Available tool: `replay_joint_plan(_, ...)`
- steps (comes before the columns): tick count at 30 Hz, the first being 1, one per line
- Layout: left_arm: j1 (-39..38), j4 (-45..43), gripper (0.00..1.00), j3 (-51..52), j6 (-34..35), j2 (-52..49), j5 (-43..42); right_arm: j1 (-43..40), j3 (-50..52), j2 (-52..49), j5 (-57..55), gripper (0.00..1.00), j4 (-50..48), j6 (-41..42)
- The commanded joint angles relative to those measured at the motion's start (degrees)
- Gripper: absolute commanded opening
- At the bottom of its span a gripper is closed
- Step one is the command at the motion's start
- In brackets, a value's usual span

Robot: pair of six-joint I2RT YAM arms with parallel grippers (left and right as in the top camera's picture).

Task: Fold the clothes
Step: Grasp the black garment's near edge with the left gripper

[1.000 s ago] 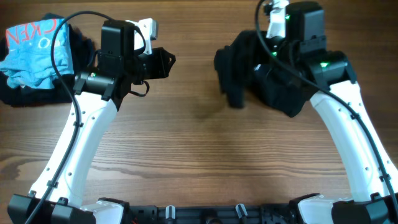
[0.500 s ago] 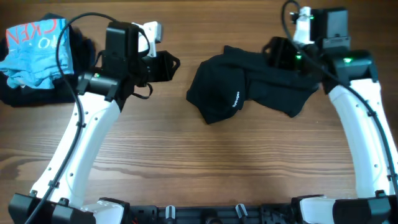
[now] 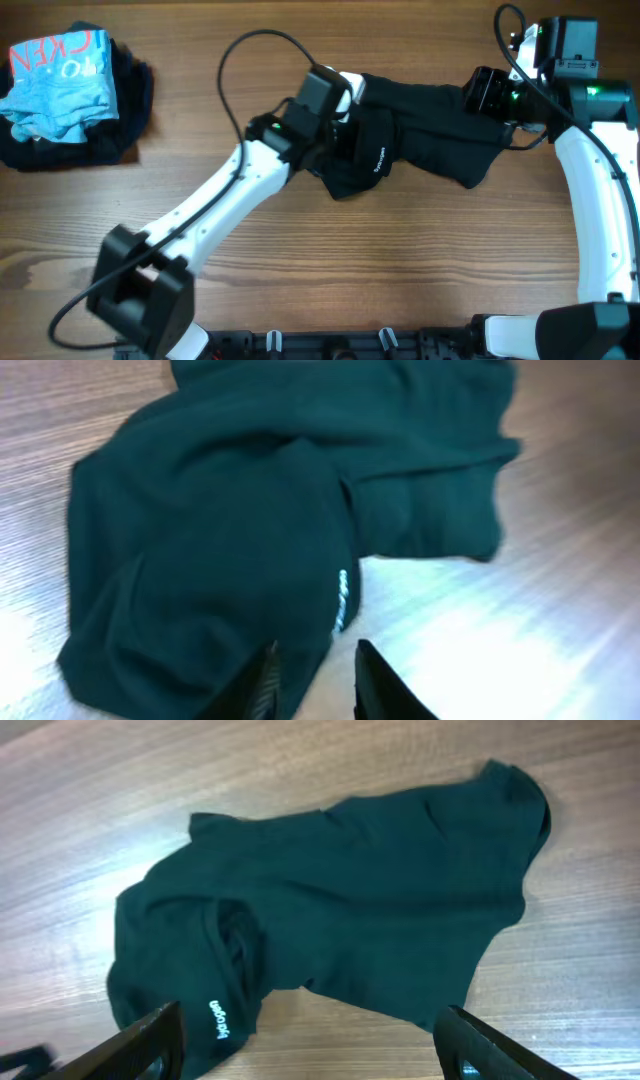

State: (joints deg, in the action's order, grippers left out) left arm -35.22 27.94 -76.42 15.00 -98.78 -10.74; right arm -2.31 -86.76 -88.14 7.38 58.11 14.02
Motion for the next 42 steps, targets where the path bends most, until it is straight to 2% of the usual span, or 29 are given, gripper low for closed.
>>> replay_joint_plan(1, -1.5, -3.2, 0.29, -0.9, -3.1, -3.6, 5.8, -0.8, -0.7, -2.8, -1.0, 0.80, 0.2, -0.5)
replay_joint_plan(5, -2.1, -6.4, 0.32, -0.9, -5.8, -6.2, 6.4, -1.4, -0.7, -5.1, -1.0, 0.80, 0.2, -0.6)
replay_joint_plan(10, -2.2, -7.4, 0.39, -0.9, -5.9, -7.6, 6.3, -1.5, -0.5, -7.4, -1.0, 0.81, 0.2, -0.6)
replay_joint_plan(13, -2.4, -7.3, 0.48, -0.9, -6.8, -7.7, 6.0, -1.5, -0.5, -8.1, -1.0, 0.82, 0.0, -1.1)
replay_joint_plan(17, -4.0, -7.2, 0.64, -0.9, -12.0, -8.0, 3.7, -1.5, -0.5, -8.5, -1.0, 0.82, -0.3, -1.9)
replay_joint_plan(20, -5.4, -7.2, 0.67, -0.9, -16.2, -8.5, 3.8, -1.9, -0.5, -8.5, -1.0, 0.82, -0.4, -1.9)
replay_joint_plan(27, -7.3, -8.6, 0.68, -0.9, -17.8, -11.7, 7.1, -5.1, -0.5, -8.5, -1.0, 0.82, -0.4, -2.0)
replay_joint_plan(34, -7.4, -13.8, 0.67, -0.9, -17.8, -14.6, 10.7, -6.4, -0.5, -8.5, -1.0, 0.83, -0.4, -2.1)
replay_joint_plan(42, -7.4, -16.2, 0.54, -0.9, -17.6, -16.3, 13.7, -6.4, -0.5, -8.9, -1.0, 0.82, -0.4, -2.1)
